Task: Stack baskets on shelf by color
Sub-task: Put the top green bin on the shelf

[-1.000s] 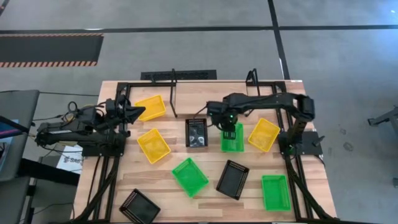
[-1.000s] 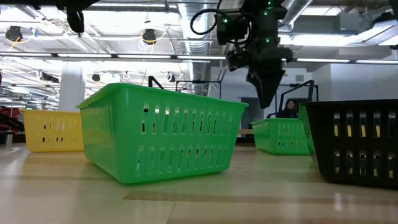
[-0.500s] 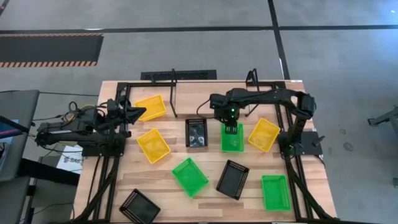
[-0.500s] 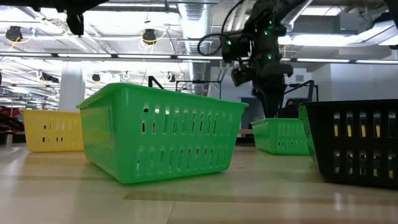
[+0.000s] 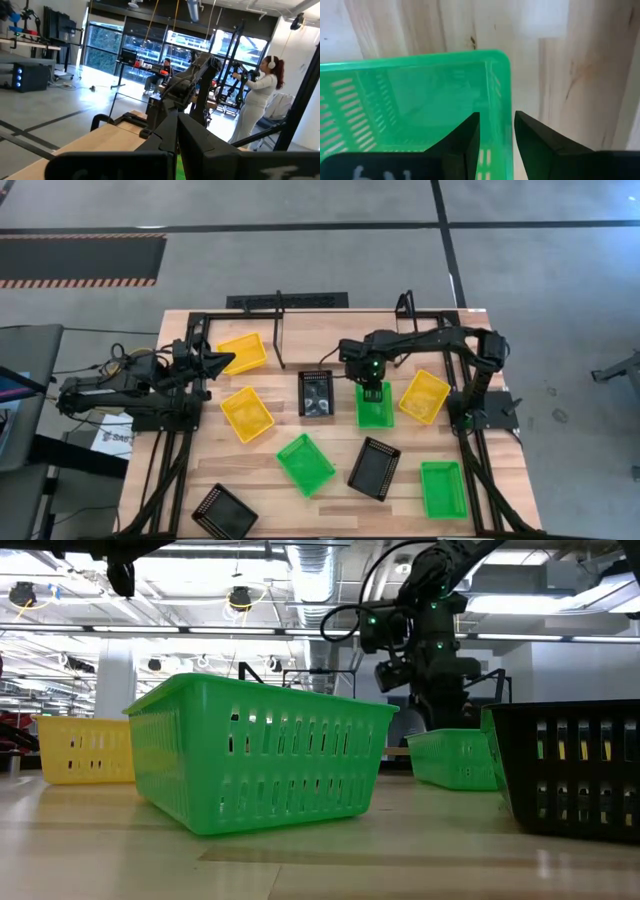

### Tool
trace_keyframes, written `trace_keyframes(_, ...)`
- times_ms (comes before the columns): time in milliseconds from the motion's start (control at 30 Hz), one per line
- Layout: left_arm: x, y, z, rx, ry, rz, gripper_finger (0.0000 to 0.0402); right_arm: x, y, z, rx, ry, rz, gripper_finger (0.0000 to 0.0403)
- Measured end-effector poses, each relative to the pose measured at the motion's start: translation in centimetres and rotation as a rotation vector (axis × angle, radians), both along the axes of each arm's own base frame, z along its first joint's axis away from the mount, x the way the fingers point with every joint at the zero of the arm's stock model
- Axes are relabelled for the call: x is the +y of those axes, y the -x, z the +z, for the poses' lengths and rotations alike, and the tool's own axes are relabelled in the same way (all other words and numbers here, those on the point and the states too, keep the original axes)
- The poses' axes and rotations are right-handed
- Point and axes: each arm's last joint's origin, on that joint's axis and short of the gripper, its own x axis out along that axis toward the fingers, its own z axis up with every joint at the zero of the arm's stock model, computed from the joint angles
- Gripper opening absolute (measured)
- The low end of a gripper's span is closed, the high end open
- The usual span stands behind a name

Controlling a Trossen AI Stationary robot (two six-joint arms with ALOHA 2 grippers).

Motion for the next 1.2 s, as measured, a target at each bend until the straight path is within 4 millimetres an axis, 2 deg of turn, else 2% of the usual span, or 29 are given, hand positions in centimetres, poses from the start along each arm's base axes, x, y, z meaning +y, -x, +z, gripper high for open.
trace_keyframes(133, 0.0, 0.0, 0.0, 0.000, 0.000, 0.000, 0.0000, -0.1, -0.2, 0.0, -0.019, 0.006, 0.002, 0.0108)
trace_keyframes(267, 0.0, 0.0, 0.0, 0.000, 0.000, 0.000, 0.0000, -0.1, -0.1, 0.0, -0.010, 0.004, 0.002, 0.0024)
trace_keyframes(467, 0.0, 0.0, 0.0, 0.000, 0.000, 0.000, 0.0000, 0.0, 0.2, 0.3, 0.005, 0.000, -0.002, 0.0008)
trace_keyframes(567, 0.0, 0.0, 0.0, 0.000, 0.000, -0.001, 0.0000, 0.2, 0.5, 1.7, 0.002, 0.002, -0.004, 0.0007)
trace_keyframes(667, 0.0, 0.0, 0.0, 0.000, 0.000, -0.001, 0.0000, 0.2, 0.9, 4.8, -0.036, 0.033, -0.005, 0.0006)
trace_keyframes(833, 0.0, 0.0, 0.0, 0.000, 0.000, 0.000, 0.0000, -0.1, 2.3, 12.5, -0.188, 0.161, -0.027, 0.0003)
trace_keyframes(1000, 0.0, 0.0, 0.0, 0.000, 0.000, 0.000, 0.0000, -2.7, 4.9, 19.8, -0.370, 0.263, -0.101, 0.0002)
trace_keyframes(1100, 0.0, 0.0, 0.0, 0.000, 0.000, 0.000, 0.0000, -4.8, 6.3, 22.5, -0.407, 0.312, -0.132, 0.0002)
trace_keyframes(1200, 0.0, 0.0, 0.0, -0.003, 0.012, -0.003, 0.0000, -7.3, 7.0, 23.8, -0.413, 0.323, -0.145, 0.0002)
